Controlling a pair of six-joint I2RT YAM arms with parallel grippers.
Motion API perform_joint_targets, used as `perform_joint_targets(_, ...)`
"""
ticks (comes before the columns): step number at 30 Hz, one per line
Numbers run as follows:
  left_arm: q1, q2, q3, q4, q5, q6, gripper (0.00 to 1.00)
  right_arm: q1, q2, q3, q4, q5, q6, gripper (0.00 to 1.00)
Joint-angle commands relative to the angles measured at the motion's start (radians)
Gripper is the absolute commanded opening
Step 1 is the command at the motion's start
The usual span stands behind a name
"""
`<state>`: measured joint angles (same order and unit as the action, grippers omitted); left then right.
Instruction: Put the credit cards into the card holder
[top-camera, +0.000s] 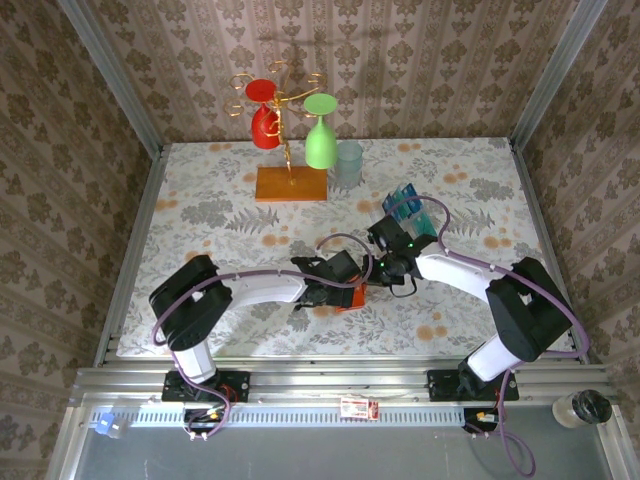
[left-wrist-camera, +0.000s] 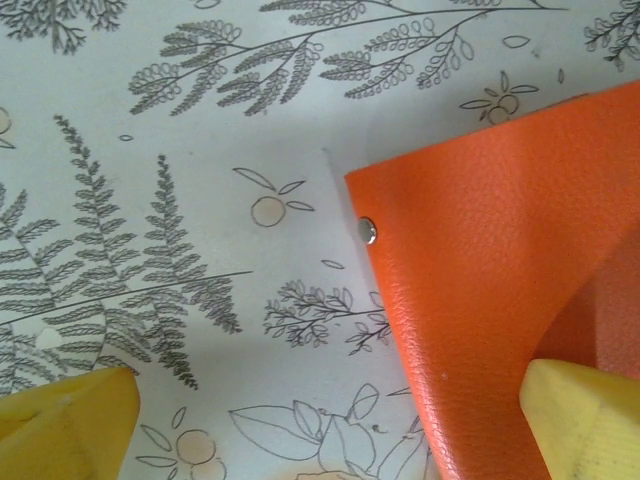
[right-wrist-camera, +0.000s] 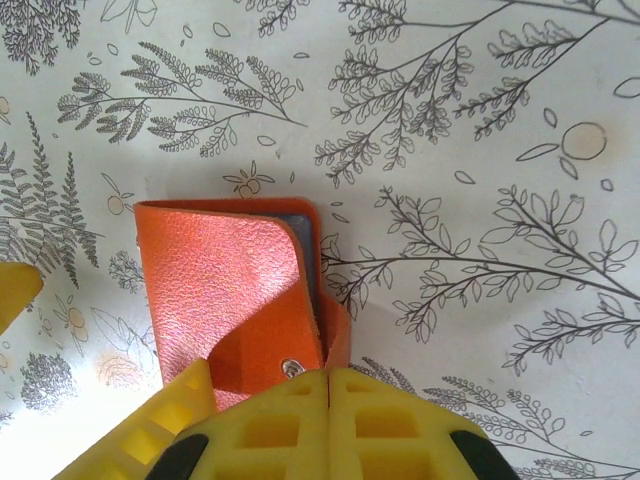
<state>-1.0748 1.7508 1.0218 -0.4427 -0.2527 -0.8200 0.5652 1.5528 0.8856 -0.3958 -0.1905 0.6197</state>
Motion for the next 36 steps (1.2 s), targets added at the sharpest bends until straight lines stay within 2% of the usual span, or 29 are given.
perform_joint_targets(1, -0.014, 0.049, -0.011, -0.092, 0.037, 0.008, 1.00, -0.007, -0.007, 0.040, -0.020, -0.024, -0.033, 0.00)
perform_joint_targets(6, -0.011, 0.038, -0.021, -0.085, 0.032, 0.007, 1.00, 0.003, -0.008, -0.001, 0.046, -0.077, 0.011, 0.00)
perform_joint_targets(16, 0.003, 0.014, -0.015, -0.076, 0.036, 0.001, 1.00, 0.035, 0.054, -0.064, 0.134, -0.088, 0.064, 0.00)
perform_joint_targets(28, 0.072, -0.054, -0.021, -0.071, 0.041, 0.024, 1.00, 0.035, 0.061, -0.083, 0.144, -0.083, 0.068, 0.00)
perform_joint_targets(36, 0.093, -0.028, -0.037, -0.059, 0.038, 0.041, 1.00, 0.036, 0.067, -0.087, 0.147, -0.087, 0.066, 0.00)
